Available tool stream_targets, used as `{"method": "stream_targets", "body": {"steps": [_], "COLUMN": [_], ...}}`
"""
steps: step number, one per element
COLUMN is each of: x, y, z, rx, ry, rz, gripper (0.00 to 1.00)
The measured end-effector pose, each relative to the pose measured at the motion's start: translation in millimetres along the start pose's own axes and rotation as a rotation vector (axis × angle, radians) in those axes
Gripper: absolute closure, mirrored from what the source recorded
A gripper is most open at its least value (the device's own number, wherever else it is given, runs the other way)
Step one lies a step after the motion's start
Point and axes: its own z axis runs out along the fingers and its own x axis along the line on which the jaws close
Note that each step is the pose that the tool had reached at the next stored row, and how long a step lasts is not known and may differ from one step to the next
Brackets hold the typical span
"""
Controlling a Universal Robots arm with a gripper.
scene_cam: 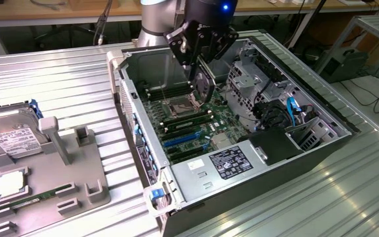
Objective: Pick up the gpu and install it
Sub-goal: 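Pick up the gpu and move the gpu toward the slot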
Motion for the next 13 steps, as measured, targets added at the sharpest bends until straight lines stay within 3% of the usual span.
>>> {"method": "stream_targets", "body": {"steps": [7,10,13], "x": [-29.1,-56.4,-59.3], "y": [1.3,1.5,1.5], "z": [1.4,3.5,3.7], "rx": [0.0001,0.0001,0.0002], "ry": [-0.0002,-0.0004,-0.0003], "rz": [0.005,0.007,0.007], "gripper": [0.72,0.72,0.72]}}
